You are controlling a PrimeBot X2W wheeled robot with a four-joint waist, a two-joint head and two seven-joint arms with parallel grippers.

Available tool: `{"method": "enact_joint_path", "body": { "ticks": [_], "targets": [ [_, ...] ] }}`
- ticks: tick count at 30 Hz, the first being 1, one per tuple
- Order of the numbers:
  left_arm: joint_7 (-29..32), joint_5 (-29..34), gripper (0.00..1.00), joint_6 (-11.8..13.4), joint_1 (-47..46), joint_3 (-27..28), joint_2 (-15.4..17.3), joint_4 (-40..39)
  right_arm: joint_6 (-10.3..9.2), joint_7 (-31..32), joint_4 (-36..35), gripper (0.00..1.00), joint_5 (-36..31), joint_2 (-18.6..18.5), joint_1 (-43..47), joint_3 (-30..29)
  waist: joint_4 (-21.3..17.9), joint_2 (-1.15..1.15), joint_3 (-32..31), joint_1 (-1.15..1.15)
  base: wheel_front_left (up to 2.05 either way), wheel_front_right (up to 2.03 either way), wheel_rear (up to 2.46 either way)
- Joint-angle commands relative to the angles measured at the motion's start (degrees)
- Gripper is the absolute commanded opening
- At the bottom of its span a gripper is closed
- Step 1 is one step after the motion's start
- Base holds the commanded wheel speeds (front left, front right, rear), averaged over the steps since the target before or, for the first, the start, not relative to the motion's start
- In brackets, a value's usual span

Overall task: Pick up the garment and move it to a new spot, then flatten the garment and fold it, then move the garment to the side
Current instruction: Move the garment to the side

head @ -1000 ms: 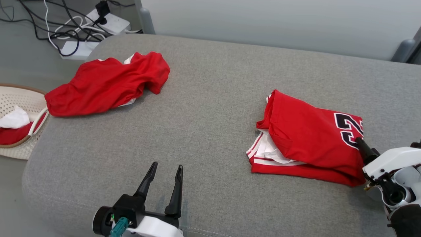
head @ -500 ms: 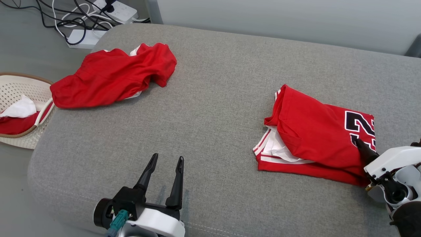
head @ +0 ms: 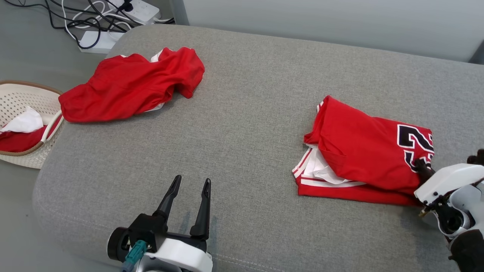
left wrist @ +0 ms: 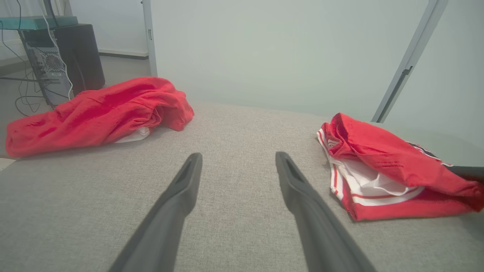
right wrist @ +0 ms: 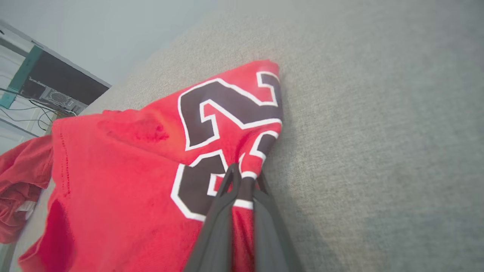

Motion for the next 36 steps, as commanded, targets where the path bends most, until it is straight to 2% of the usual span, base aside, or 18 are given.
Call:
{"method": "enact_joint_path", "body": {
  "ticks": [1, 7, 11, 25, 36],
  "targets": [
    [-0.6, -0.2, 1.0, 0.6, -2.6, 1.8, 0.1, -1.7, 0.11, -2.3, -2.5, 0.0, -1.5, -0.9, -1.0, 2.3, -0.2, 0.0, 0.0, 0.0, 0.0, 0.0, 0.0],
    [-0.6, 0.1, 1.0, 0.4, -2.7, 1.8, 0.1, -2.1, 0.11, -12.3, -4.8, 0.0, -6.6, -3.0, -1.8, 7.8, -1.7, 0.0, 0.1, 0.0, 0.0, 0.0, 0.0],
    [-0.6, 0.5, 1.0, 0.1, -3.1, 2.0, 0.1, -2.3, 0.11, -15.4, -4.2, 0.0, -8.1, -2.9, -3.0, 9.6, -4.1, 0.0, 0.1, 0.0, 0.0, 0.0, 0.0],
    [-0.6, 1.7, 1.0, -1.3, -5.7, 1.6, 0.1, -1.8, 0.11, -17.4, -3.0, 0.0, -7.5, -1.8, -3.4, 10.1, -15.3, 0.0, 0.4, 0.0, 0.0, 0.0, 0.0],
    [-0.6, 2.3, 1.0, -1.9, -6.6, 1.9, 0.1, -1.2, 0.11, -17.5, -4.9, 0.0, -8.6, -0.9, -0.1, 6.4, -24.9, 0.0, 0.0, 0.0, 0.0, 0.0, 0.0]
  ]
}}
